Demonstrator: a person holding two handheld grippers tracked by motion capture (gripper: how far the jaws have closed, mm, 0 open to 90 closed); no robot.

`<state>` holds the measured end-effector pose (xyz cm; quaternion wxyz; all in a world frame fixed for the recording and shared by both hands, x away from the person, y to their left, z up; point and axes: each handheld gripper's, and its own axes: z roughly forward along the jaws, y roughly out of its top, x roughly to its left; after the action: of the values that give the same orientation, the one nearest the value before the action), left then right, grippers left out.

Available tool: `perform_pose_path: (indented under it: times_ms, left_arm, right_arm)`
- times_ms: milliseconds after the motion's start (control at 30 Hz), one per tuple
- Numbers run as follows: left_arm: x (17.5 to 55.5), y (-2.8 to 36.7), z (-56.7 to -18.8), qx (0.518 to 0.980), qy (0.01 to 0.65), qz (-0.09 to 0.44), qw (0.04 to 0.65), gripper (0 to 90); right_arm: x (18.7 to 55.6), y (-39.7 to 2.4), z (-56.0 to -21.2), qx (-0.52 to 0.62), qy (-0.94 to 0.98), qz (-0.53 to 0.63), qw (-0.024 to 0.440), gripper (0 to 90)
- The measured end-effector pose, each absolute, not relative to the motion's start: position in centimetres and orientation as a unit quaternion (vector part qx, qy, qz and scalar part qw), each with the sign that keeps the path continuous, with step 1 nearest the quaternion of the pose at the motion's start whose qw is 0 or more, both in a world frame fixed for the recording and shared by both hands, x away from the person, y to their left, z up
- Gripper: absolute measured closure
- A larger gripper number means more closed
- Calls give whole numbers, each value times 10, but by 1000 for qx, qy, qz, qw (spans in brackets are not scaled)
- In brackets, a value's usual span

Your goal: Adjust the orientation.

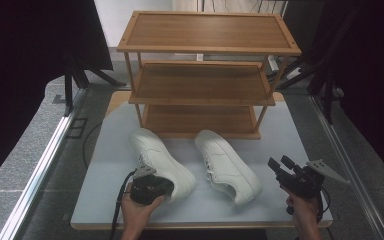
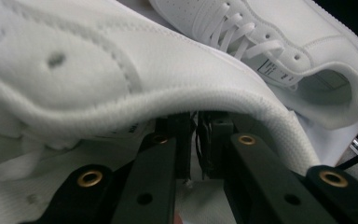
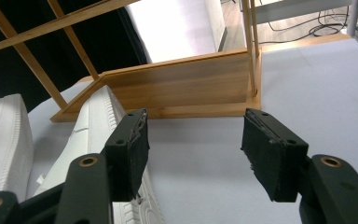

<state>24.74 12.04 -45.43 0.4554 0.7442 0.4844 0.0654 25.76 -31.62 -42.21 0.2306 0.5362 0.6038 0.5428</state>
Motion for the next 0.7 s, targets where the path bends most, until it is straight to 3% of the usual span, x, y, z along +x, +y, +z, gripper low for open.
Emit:
perform_pose_path:
  times_ms: [167, 300, 500, 700]
  left_arm:
    - [256, 112, -457, 752, 480, 59, 448, 837]
    - [266, 109, -451, 728, 471, 39, 496, 846]
    - [276, 92, -443, 753, 469, 56, 457, 826]
    - [276, 84, -437, 753, 463, 69, 462, 805]
  right_arm:
    - [257, -318, -421, 526, 603, 554, 229, 408]
    - [256, -319, -421, 531, 600, 554, 226, 408]
    - [256, -321, -422, 532, 597, 560, 218, 408]
    - [257, -323, -424, 536, 594, 561, 213, 409]
